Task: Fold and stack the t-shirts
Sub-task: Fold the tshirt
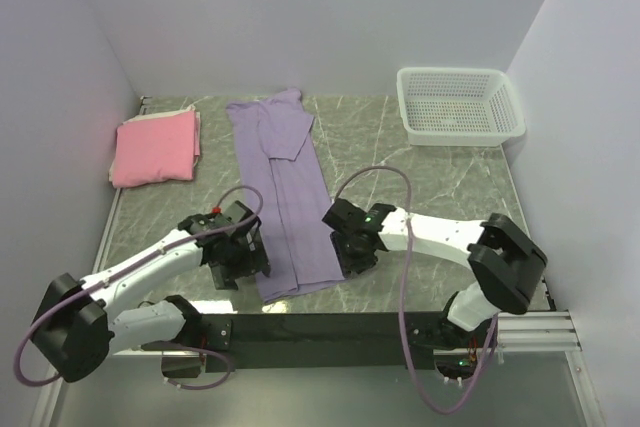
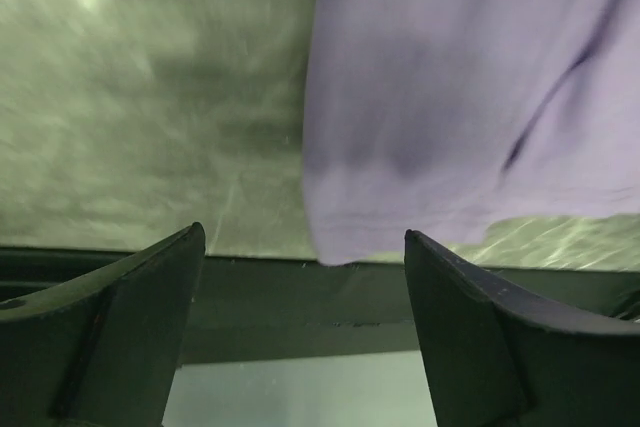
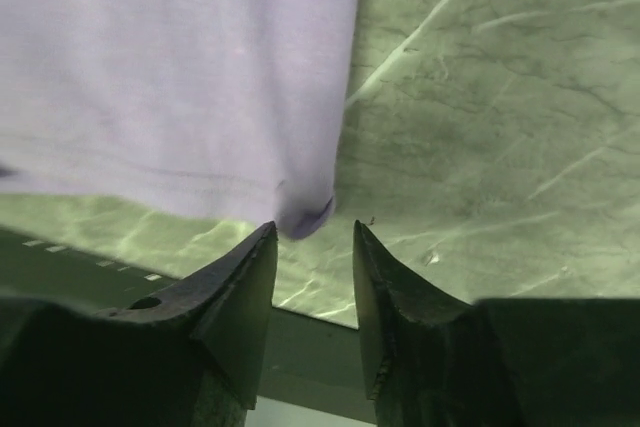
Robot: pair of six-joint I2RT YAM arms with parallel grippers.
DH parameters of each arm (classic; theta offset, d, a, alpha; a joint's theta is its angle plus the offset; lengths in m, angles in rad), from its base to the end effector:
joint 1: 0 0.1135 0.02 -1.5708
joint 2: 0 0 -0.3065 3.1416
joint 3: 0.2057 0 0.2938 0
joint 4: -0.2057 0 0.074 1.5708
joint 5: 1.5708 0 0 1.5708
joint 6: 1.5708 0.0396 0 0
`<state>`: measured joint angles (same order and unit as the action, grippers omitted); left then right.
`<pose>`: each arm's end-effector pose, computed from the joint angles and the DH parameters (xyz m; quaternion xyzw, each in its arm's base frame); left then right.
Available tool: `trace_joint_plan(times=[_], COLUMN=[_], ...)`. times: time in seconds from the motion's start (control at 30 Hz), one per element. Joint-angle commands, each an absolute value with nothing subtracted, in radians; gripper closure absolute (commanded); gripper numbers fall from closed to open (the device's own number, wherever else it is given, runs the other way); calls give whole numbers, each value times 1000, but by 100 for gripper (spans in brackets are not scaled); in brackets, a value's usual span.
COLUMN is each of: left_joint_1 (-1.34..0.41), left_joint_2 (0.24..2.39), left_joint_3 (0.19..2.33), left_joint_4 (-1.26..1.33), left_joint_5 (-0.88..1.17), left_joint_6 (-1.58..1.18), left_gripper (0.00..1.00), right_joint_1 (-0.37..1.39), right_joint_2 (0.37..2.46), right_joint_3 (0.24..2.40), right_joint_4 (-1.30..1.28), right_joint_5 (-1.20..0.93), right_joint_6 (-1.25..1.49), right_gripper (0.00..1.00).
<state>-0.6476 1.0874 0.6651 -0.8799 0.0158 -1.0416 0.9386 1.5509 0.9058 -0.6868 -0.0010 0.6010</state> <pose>0.1548 -0.1179 0.2122 -0.1929 0.9720 -0.1053 0.0831 0.1812 0.2474 0.1846 -0.1669 0.9788 0.0833 0.0852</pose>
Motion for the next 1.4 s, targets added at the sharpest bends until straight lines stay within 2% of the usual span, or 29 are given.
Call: trace_joint_plan(times=[0.0, 0.13, 0.43, 0.63, 1.1, 1.17, 1.27, 1.3, 1.33, 1.37], left_joint_1=[-707, -750, -839, -873, -884, -882, -884, -884, -884, -884], left_joint_2=[1118, 1184, 1325, 1362, 1399, 1404, 1405, 1404, 1401, 1394], left_joint_3=[637, 624, 635, 626, 601, 600, 606, 610, 617, 635], left_joint_4=[-847, -830, -805, -810, -766, -762, -759, -765, -790, -814], left_joint_5=[54, 46, 35, 21, 32, 34, 28, 28, 11, 3], left_joint_6=[-1123, -1138, -1169, -1196, -1187, -1187, -1184, -1181, -1181, -1187], left_gripper=[15, 22, 30, 40, 51, 56, 67, 71, 80, 86], right_joint_1=[901, 877, 856, 854, 857, 857, 857, 859, 859, 858], right_joint_2=[1462, 1430, 1463, 1528, 1601, 1606, 1615, 1617, 1615, 1605], right_joint_3=[894, 868, 851, 854, 847, 850, 854, 857, 862, 874], right_joint_4=[-663, -617, -594, -606, -615, -611, -603, -604, -610, -623], right_joint_5=[-29, -72, -110, -120, -95, -106, -118, -126, -124, -114], right_joint_6=[641, 673, 719, 730, 709, 697, 684, 680, 669, 664], right_gripper=[54, 53, 55, 55, 57, 57, 68, 76, 82, 95])
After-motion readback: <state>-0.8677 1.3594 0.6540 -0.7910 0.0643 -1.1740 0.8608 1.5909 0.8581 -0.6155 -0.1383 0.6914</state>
